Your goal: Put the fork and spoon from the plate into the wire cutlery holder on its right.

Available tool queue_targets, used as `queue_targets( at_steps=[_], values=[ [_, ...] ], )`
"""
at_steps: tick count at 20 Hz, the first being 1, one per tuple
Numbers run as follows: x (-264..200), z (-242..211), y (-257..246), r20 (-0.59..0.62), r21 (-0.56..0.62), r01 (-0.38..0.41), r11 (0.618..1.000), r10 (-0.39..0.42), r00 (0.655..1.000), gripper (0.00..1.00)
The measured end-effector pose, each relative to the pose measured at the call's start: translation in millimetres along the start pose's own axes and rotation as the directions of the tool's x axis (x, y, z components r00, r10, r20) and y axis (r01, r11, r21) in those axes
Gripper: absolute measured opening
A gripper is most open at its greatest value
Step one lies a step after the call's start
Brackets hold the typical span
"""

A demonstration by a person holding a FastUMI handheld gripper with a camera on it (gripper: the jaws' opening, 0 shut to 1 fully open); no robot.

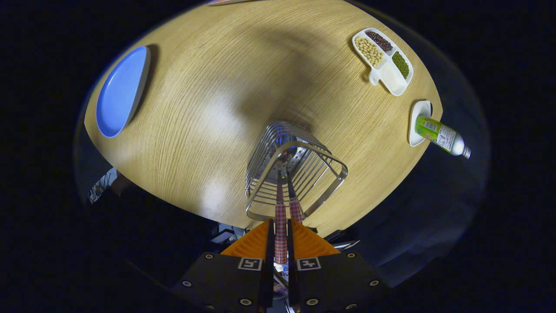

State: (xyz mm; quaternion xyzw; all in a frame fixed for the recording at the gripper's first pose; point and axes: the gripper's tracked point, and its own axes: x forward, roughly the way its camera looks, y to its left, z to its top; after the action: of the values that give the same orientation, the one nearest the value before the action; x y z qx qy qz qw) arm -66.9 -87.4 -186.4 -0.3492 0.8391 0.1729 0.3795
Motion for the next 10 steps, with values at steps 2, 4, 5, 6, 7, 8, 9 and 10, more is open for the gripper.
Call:
queue_targets(
  at_steps=[2,4,5,6,7,8,9,10],
  values=[
    [-4,1,0,0.024,0.006,-0.003,1.000,0.003,1.000,0.19],
    [-7,4,1,0.069,0.009,-0.021,1.000,0.020,0.997,0.22],
    [-9,5,2,0.101,0.016,-0.033,0.999,0.031,0.994,0.23],
    [-14,8,1,0.139,0.031,-0.040,0.999,0.036,0.990,0.26],
    [-18,13,-2,0.192,0.049,-0.046,0.998,0.036,0.981,0.26],
    [-25,18,-6,0.246,0.082,-0.051,0.995,0.030,0.969,0.28],
    [-30,24,-11,0.314,0.121,-0.065,0.991,0.024,0.949,0.30],
    [-41,31,-15,0.382,0.177,-0.087,0.980,0.013,0.924,0.31]
  ],
)
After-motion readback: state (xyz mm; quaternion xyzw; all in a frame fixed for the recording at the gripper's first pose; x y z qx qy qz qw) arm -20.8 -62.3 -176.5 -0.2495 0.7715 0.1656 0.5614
